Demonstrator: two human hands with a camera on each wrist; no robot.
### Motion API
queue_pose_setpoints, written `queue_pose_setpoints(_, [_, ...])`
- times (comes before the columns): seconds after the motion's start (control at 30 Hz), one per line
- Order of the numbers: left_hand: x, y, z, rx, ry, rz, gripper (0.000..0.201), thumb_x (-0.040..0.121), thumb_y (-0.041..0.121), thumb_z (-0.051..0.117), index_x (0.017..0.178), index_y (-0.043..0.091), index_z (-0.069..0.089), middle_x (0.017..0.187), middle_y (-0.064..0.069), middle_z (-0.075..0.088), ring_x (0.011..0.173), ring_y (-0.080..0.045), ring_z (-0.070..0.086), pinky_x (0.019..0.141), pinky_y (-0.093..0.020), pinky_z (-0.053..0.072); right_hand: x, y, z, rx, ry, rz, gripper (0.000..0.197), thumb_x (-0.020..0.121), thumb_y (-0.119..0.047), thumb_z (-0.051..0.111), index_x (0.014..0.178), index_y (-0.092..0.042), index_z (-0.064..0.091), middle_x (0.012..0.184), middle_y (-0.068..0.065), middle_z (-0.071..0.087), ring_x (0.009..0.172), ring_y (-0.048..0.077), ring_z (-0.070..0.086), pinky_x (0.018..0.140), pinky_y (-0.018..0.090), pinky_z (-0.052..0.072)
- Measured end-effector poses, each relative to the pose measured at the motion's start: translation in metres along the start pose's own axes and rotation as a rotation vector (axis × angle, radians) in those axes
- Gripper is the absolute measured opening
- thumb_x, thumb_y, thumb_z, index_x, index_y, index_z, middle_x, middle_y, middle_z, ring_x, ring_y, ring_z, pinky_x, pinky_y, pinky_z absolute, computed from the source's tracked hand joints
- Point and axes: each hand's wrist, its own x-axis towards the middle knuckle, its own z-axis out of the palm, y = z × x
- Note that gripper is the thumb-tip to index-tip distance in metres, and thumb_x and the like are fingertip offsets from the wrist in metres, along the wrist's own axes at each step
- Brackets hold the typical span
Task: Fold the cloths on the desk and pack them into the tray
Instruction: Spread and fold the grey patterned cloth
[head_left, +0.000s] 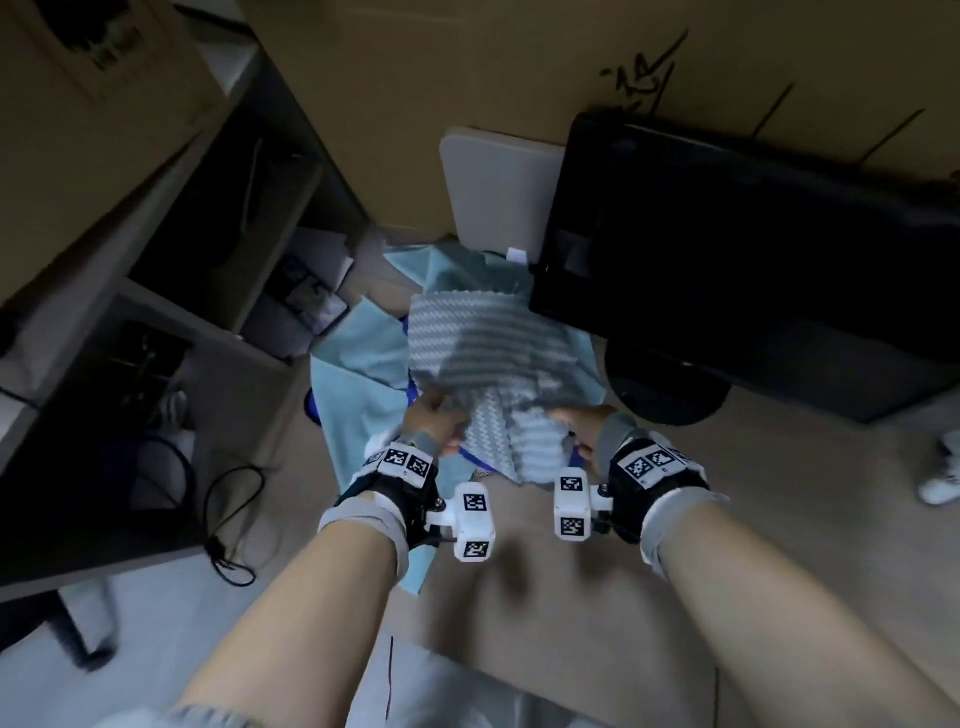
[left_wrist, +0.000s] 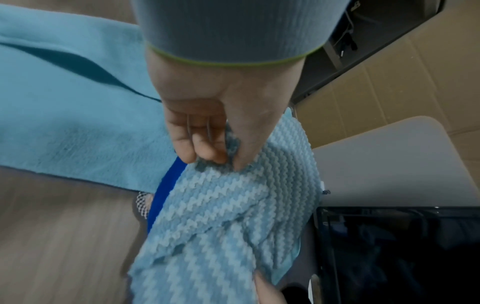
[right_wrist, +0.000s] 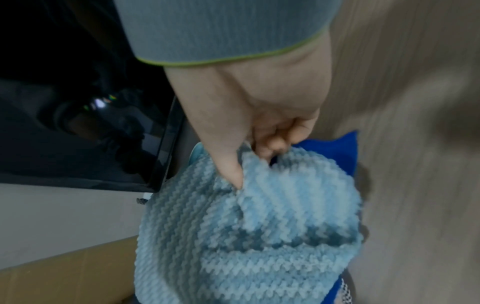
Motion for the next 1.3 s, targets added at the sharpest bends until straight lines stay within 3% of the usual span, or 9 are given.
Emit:
queue_pose_setpoints(0.13, [-0.002,0.010,0.003,-0.007,-0.016,-0.111,0.028,0.097,0.007,0.047,0.070,0.014,0.044,0.063,-0.005,0.044,0.047,-0.014,0.035,0.049,-0.023,0.027,-0.006,-0.007,0.005,0.040,0.061,-0.027,0.083,0.065,-0.053,0.080,0.131,-0.010,0.054,0.127,0.010,0.060,0.112,0.030,0.060,0.097,0.044,0.050])
queue_pose_setpoints(0.3, [-0.044,0.028,0.033,-0.217,0.106,-0.071,0.020,0.090,0.026,0.055,0.082,0.008,0.058,0.071,-0.012,0.065,0.063,-0.023,0.064,0.054,-0.028,0.055,-0.058,-0.020,-0.039,0.048,0.246,-0.076,0.060,0.089,-0.051,0.057,0.126,-0.003,0.057,0.114,0.013,0.061,0.113,0.031,0.060,0.090,0.034,0.049])
queue_pose_setpoints(0.5, [-0.089,0.013,0.081,-0.197,0.148,0.092,0.028,0.077,0.031,0.074,0.074,0.007,0.061,0.085,-0.015,0.069,0.082,-0.031,0.069,0.073,-0.045,0.061,-0.105,0.014,-0.108,0.316,0.207,-0.116,0.075,0.061,-0.067,0.072,0.108,-0.009,0.067,0.098,0.010,0.073,0.089,0.029,0.070,0.089,0.040,0.054])
queue_pose_setpoints(0.6, [-0.116,-0.007,0.117,-0.035,0.196,0.120,0.015,0.077,0.018,0.067,0.066,0.018,0.056,0.073,-0.006,0.060,0.078,-0.024,0.059,0.080,-0.041,0.058,-0.136,0.049,-0.139,0.416,0.164,-0.233,0.047,0.080,-0.042,0.071,0.113,-0.010,0.062,0.107,0.009,0.064,0.098,0.026,0.065,0.089,0.039,0.054])
queue_pose_setpoints(0.7, [-0.152,-0.029,0.160,-0.116,0.187,0.158,0.024,0.079,-0.004,0.050,0.082,0.013,0.068,0.061,-0.008,0.053,0.053,-0.021,0.048,0.043,-0.021,0.041,-0.163,0.094,-0.172,0.625,0.089,-0.276,0.009,0.087,-0.013,0.066,0.093,-0.007,0.061,0.094,0.013,0.063,0.078,0.019,0.063,0.057,0.025,0.058])
queue_pose_setpoints(0.77, [-0.172,-0.051,0.190,-0.159,0.145,0.181,0.046,0.080,-0.012,0.039,0.101,0.015,0.069,0.069,-0.011,0.055,0.047,-0.020,0.041,0.039,-0.018,0.033,-0.178,0.130,-0.196,0.739,0.118,-0.300,0.009,0.087,-0.006,0.065,0.092,-0.008,0.059,0.087,0.016,0.064,0.068,0.020,0.063,0.045,0.021,0.054])
queue_pose_setpoints(0.93, [-0.180,-0.090,0.228,-0.329,-0.013,0.123,0.069,0.064,-0.020,0.027,0.119,-0.001,0.064,0.114,-0.019,0.059,0.087,-0.032,0.056,0.067,-0.033,0.042,-0.197,0.182,-0.232,0.933,0.243,-0.370,0.041,0.088,-0.002,0.062,0.121,-0.021,0.045,0.099,0.016,0.064,0.068,0.025,0.066,0.054,0.028,0.058])
queue_pose_setpoints(1.13, [-0.213,-0.090,0.249,-0.184,0.068,0.245,0.040,0.077,-0.015,0.054,0.108,0.009,0.061,0.080,-0.011,0.061,0.067,-0.022,0.058,0.066,-0.028,0.049,-0.208,0.201,-0.254,1.031,0.241,-0.348,0.024,0.084,-0.003,0.049,0.095,-0.006,0.070,0.082,0.010,0.071,0.066,0.022,0.070,0.057,0.026,0.057])
queue_pose_setpoints(1.3, [-0.198,-0.080,0.246,-0.156,0.060,0.230,0.015,0.075,0.009,0.076,0.082,0.009,0.063,0.085,-0.012,0.067,0.095,-0.033,0.069,0.092,-0.041,0.054,-0.202,0.196,-0.249,1.042,0.304,-0.426,0.034,0.085,0.014,0.052,0.109,-0.003,0.067,0.097,0.011,0.069,0.085,0.021,0.068,0.082,0.031,0.058])
